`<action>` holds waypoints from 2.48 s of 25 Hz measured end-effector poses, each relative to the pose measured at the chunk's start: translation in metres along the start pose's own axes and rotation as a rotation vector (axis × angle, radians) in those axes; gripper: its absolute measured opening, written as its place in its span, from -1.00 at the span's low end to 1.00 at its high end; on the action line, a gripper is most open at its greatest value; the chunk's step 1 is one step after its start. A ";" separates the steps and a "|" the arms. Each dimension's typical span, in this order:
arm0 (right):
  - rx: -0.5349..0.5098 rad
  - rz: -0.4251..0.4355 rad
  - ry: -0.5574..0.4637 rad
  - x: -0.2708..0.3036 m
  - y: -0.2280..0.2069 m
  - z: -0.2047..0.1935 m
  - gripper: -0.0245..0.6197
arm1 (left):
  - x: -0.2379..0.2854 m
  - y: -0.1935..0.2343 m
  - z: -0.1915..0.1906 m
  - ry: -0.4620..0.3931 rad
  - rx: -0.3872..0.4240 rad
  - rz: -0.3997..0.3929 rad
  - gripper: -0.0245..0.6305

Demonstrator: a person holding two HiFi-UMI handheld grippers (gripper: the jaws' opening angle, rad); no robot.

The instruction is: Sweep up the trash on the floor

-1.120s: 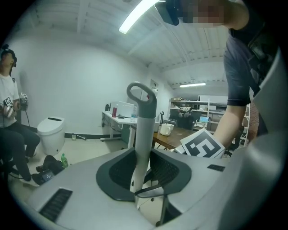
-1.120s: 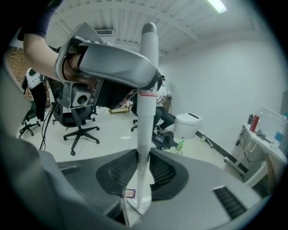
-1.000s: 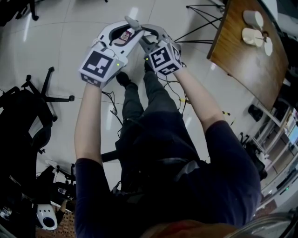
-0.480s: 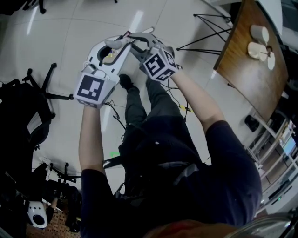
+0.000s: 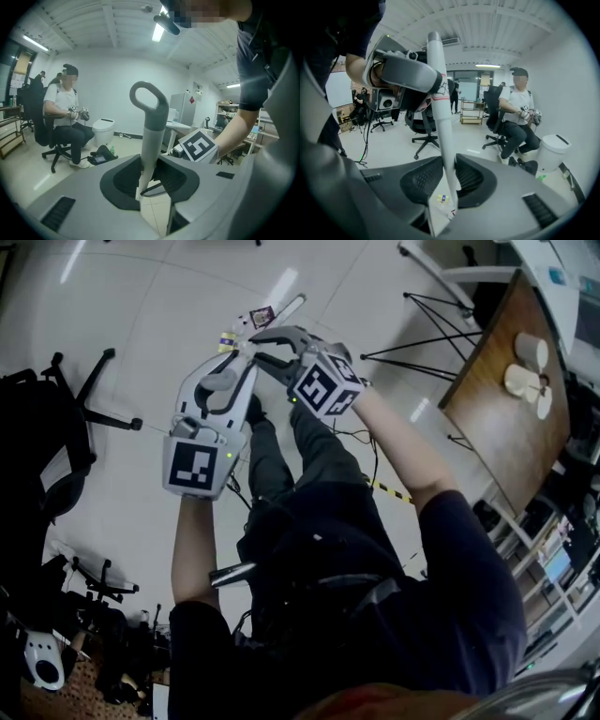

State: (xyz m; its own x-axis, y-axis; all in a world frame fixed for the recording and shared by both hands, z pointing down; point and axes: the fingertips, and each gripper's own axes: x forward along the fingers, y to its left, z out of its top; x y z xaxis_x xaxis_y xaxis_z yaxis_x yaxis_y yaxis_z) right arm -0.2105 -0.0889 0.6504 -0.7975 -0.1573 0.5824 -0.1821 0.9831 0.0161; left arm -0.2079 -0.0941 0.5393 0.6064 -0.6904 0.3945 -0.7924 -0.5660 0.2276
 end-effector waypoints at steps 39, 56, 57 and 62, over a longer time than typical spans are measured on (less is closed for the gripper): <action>0.273 -0.609 -0.129 -0.135 -0.160 0.054 -0.61 | 0.116 -0.055 0.175 -0.112 0.259 -0.585 -0.61; 0.340 -0.902 -0.049 -0.100 -0.154 -0.019 -0.61 | 0.148 -0.033 0.105 -0.069 0.230 -0.800 -0.63; 0.334 -0.913 -0.056 -0.102 -0.156 -0.015 -0.61 | 0.146 -0.035 0.110 -0.077 0.237 -0.802 -0.62; 0.364 -0.897 -0.057 -0.097 -0.163 -0.023 -0.61 | 0.150 -0.035 0.102 -0.027 0.397 -0.770 -0.63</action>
State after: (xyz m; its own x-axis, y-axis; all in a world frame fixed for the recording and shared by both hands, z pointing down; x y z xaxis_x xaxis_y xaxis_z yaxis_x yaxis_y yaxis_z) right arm -0.0904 -0.2323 0.6103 -0.3000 -0.8487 0.4355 -0.8959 0.4074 0.1769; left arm -0.0826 -0.2234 0.5000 0.9700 -0.0579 0.2361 -0.0818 -0.9923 0.0928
